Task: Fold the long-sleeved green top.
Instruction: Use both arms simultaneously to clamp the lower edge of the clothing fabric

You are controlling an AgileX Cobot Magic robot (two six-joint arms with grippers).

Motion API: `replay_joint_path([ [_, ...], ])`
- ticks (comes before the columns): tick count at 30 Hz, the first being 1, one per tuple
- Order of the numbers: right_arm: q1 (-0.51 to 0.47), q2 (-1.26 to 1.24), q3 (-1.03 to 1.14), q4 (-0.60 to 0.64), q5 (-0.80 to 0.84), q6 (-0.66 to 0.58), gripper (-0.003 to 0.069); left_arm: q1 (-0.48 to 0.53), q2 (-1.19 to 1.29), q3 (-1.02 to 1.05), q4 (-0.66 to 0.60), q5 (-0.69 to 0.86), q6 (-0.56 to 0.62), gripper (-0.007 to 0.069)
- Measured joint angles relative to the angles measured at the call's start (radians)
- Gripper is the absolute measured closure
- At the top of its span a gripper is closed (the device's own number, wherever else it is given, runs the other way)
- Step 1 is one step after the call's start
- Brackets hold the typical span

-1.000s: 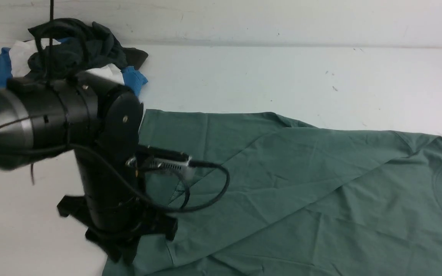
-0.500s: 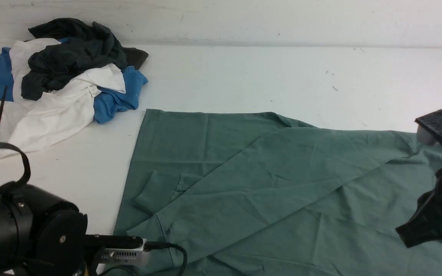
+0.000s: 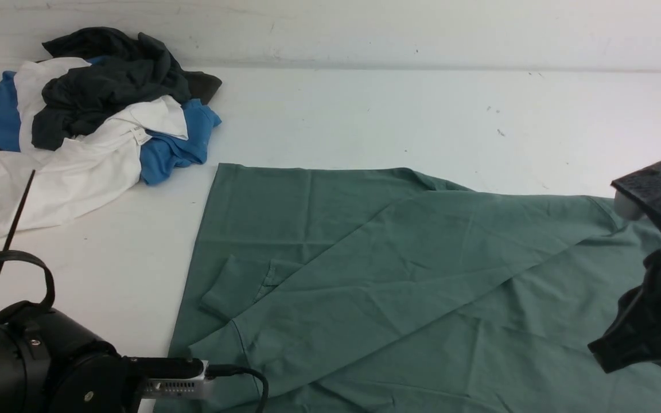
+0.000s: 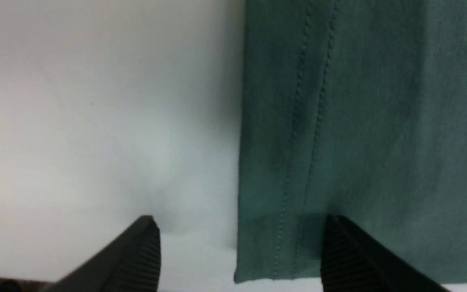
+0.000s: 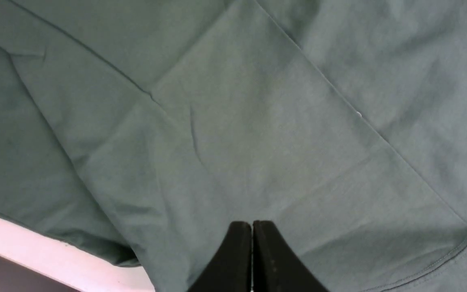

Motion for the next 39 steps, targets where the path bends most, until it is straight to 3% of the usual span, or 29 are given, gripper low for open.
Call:
replay_joint_path([
  [6, 0.000, 0.000, 0.000, 0.004, 0.001, 0.000, 0.0657, 0.000, 0.047, -0.010, -0.059, 0.006, 0.003, 0.0192],
  [9, 0.000, 0.000, 0.000, 0.005, 0.002, 0.000, 0.0657, 0.000, 0.064, -0.020, -0.077, 0.008, 0.049, 0.0285],
  [13, 0.000, 0.000, 0.000, 0.025, 0.019, -0.034, 0.0657, 0.000, 0.069, -0.022, -0.107, 0.000, 0.082, 0.0525],
  [15, 0.000, 0.000, 0.000, 0.060, 0.030, -0.096, 0.0657, -0.001, 0.069, -0.022, -0.110, 0.002, 0.090, 0.0582],
  [20, 0.014, 0.000, 0.038, 0.214, 0.030, -0.258, 0.0655, -0.001, 0.020, -0.010, -0.102, 0.041, 0.096, 0.0598],
  [24, 0.091, 0.000, 0.155, 0.228, 0.028, -0.279, 0.0617, -0.001, -0.075, -0.008, -0.094, 0.088, 0.089, 0.0598],
  [28, 0.173, 0.000, 0.276, 0.173, -0.014, -0.277, 0.0524, -0.001, -0.145, -0.008, -0.090, 0.101, 0.075, 0.0598],
  [30, 0.234, 0.000, 0.356, 0.153, -0.086, -0.270, 0.0404, -0.001, -0.180, -0.007, -0.089, 0.110, 0.059, 0.0598],
  [35, 0.296, 0.000, 0.441, 0.128, -0.245, -0.266, 0.0232, -0.001, -0.188, -0.001, -0.089, 0.113, 0.050, 0.0598],
  [39, 0.300, 0.007, 0.471, 0.105, -0.316, -0.264, 0.0190, -0.001, -0.189, -0.001, -0.089, 0.113, 0.046, 0.0598],
])
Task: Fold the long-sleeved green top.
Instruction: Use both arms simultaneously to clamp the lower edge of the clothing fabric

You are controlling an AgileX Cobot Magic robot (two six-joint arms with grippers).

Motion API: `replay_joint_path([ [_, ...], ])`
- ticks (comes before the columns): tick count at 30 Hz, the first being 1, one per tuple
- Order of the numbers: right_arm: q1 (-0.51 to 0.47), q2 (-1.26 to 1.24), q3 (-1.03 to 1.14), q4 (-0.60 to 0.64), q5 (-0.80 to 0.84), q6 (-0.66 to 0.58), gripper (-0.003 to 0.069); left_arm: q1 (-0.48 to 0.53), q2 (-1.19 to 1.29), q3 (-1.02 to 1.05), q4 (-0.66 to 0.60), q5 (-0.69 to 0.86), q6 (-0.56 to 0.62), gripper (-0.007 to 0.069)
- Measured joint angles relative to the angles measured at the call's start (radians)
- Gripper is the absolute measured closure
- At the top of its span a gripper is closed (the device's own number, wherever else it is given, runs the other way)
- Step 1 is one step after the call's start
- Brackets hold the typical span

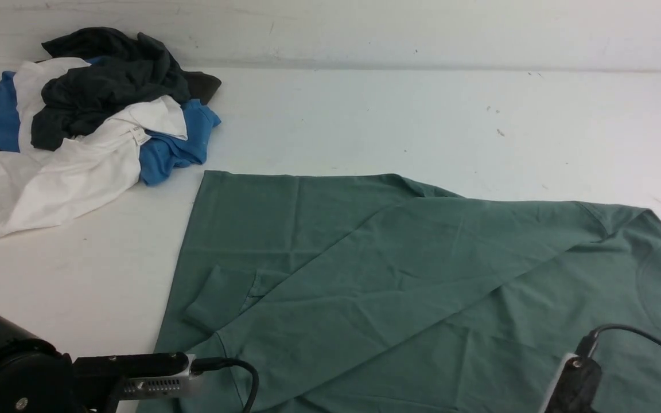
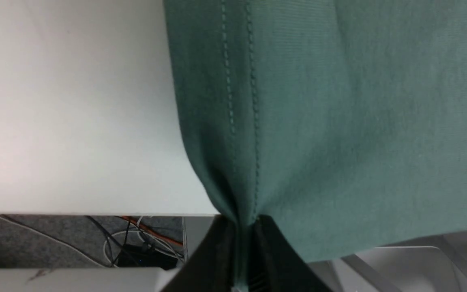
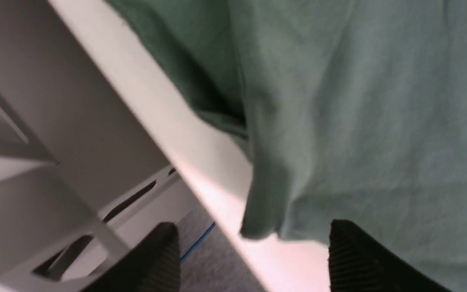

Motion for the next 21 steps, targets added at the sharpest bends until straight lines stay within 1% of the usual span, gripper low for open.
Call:
replay_joint_path([
  [6, 0.000, 0.127, 0.009, -0.040, -0.090, 0.018, 0.0193, 0.000, 0.000, 0.000, 0.000, 0.000, -0.003, 0.0598],
  [8, 0.001, 0.176, 0.008, -0.048, -0.106, 0.036, 0.0219, 0.000, 0.000, 0.000, 0.000, 0.002, -0.003, 0.0598],
  [9, 0.003, 0.204, -0.006, -0.063, -0.098, 0.055, 0.0272, 0.000, 0.000, 0.000, 0.000, 0.003, -0.003, 0.0598],
  [10, 0.003, 0.206, -0.008, -0.063, -0.096, 0.056, 0.0279, 0.000, 0.000, 0.000, -0.001, 0.003, -0.003, 0.0598],
  [11, 0.003, 0.218, -0.022, -0.087, -0.082, 0.070, 0.0371, 0.000, -0.001, 0.000, -0.010, 0.007, -0.003, 0.0598],
  [12, 0.003, 0.219, -0.027, -0.087, -0.073, 0.075, 0.0421, 0.000, -0.001, -0.001, -0.015, 0.013, -0.003, 0.0598],
  [13, 0.003, 0.220, -0.035, -0.087, -0.057, 0.080, 0.0505, 0.000, -0.001, -0.007, -0.023, 0.025, -0.003, 0.0598],
  [14, 0.003, 0.220, -0.035, -0.087, -0.057, 0.079, 0.0519, 0.000, -0.001, -0.011, -0.025, 0.032, -0.003, 0.0598],
  [15, 0.007, 0.211, -0.047, -0.092, -0.029, 0.088, 0.0587, 0.000, -0.001, -0.028, -0.030, 0.053, -0.003, 0.0598],
  [16, 0.009, 0.195, -0.061, -0.104, -0.005, 0.097, 0.0626, 0.000, -0.001, -0.047, -0.031, 0.066, -0.003, 0.0598],
  [19, 0.009, 0.139, -0.109, -0.163, 0.076, 0.122, 0.0646, -0.001, -0.001, -0.131, 0.000, 0.089, -0.005, 0.0598],
  [21, 0.006, 0.082, -0.175, -0.244, 0.136, 0.166, 0.0647, 0.012, 0.000, -0.226, 0.039, 0.107, -0.018, 0.0598],
])
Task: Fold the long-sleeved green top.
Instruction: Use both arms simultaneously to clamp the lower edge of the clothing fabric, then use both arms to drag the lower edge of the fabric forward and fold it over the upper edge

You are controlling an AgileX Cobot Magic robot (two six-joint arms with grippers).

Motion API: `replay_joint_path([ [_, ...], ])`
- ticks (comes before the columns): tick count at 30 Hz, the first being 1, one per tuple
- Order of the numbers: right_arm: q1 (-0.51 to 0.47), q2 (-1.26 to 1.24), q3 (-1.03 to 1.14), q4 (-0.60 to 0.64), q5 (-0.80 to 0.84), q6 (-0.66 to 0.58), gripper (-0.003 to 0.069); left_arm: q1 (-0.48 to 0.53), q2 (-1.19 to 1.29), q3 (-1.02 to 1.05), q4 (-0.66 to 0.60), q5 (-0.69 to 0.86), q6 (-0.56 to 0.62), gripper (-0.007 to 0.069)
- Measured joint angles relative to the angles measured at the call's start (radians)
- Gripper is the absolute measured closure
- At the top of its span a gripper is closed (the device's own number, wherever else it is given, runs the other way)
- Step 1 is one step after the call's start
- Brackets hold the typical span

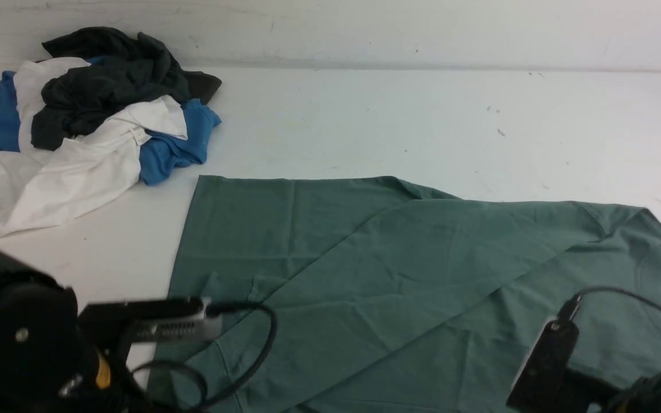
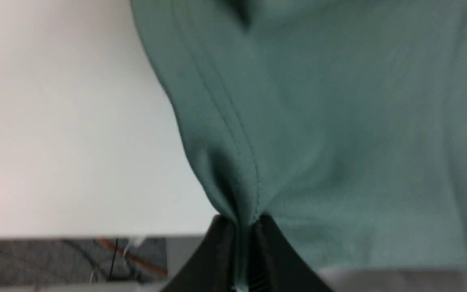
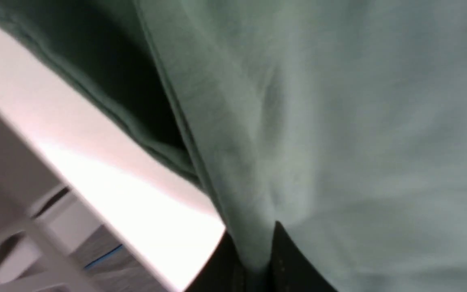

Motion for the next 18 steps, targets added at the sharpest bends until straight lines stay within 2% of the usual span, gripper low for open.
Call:
replay_joint_path([
  [3, -0.033, -0.031, -0.087, -0.083, 0.056, 0.033, 0.0647, 0.050, 0.011, -0.131, 0.038, 0.031, -0.001, 0.0598],
  [6, -0.129, -0.013, -0.233, -0.121, 0.091, 0.002, 0.0647, 0.144, 0.060, -0.306, 0.061, 0.064, 0.031, 0.0598],
  [9, -0.263, 0.089, -0.433, -0.083, 0.074, -0.109, 0.0647, 0.273, 0.183, -0.530, 0.043, 0.088, 0.105, 0.0598],
  [11, -0.291, 0.127, -0.486, -0.064, 0.071, -0.138, 0.0648, 0.303, 0.234, -0.602, 0.031, 0.096, 0.127, 0.0598],
  [14, -0.366, 0.281, -0.679, -0.009, 0.066, -0.223, 0.0648, 0.364, 0.383, -0.799, 0.013, 0.114, 0.159, 0.0598],
  [18, -0.415, 0.461, -0.891, 0.014, 0.065, -0.271, 0.0648, 0.411, 0.579, -1.027, 0.007, 0.146, 0.170, 0.0598],
])
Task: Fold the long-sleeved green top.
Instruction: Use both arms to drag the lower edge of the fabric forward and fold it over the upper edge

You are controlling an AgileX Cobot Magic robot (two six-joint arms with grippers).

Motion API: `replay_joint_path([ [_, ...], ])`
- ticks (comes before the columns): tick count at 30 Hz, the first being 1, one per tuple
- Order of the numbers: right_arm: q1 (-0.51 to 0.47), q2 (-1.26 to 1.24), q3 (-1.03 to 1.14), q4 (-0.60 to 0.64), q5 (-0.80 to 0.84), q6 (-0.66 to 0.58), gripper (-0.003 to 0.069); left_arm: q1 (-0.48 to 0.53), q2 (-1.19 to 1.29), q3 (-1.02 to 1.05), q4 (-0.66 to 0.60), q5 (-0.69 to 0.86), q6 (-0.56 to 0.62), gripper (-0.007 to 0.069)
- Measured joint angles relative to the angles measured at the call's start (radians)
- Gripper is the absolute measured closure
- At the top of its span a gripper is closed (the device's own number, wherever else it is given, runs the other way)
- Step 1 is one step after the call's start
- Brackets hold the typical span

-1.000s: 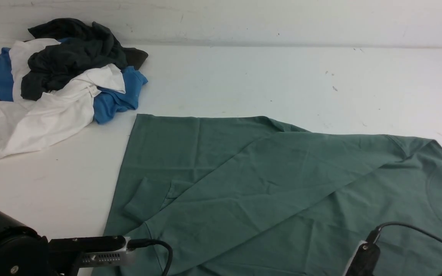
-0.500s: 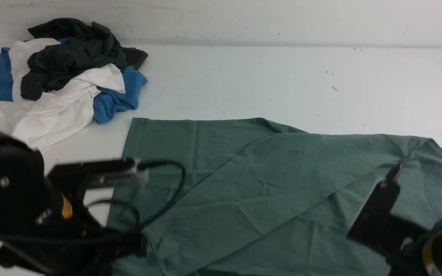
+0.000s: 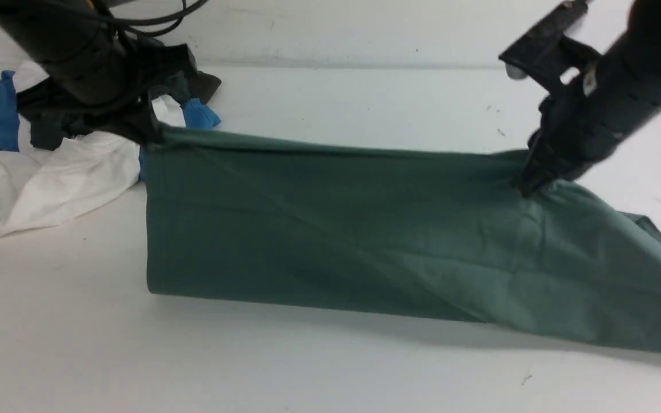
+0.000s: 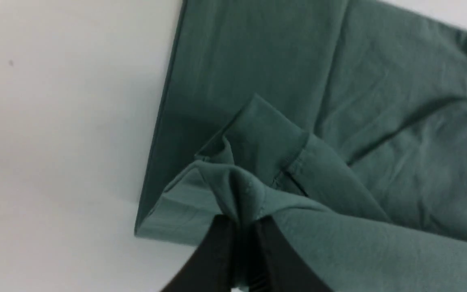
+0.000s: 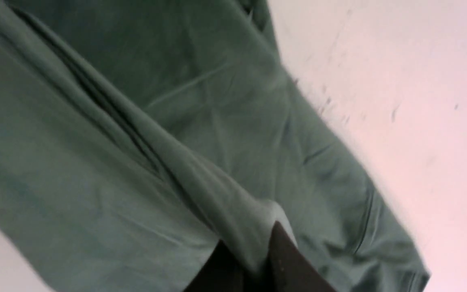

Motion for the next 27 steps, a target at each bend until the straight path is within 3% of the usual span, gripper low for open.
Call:
replay_joint_path([
  [7, -0.047, 0.323, -0.317, 0.013, -0.007, -0.008, 0.0648, 0.041, 0.350, -0.346, 0.002, 0.014, 0.019, 0.0598],
  [15, -0.051, 0.505, -0.401, -0.003, -0.081, 0.045, 0.0634, 0.042, 0.549, -0.524, 0.026, -0.004, 0.021, 0.0596],
  [21, -0.051, 0.528, -0.402, -0.017, -0.174, 0.121, 0.0545, 0.044, 0.602, -0.535, 0.076, -0.066, 0.024, 0.0534],
  [27, -0.053, 0.528, -0.403, -0.032, -0.202, 0.167, 0.0370, 0.051, 0.612, -0.536, 0.103, -0.132, 0.024, 0.0370],
])
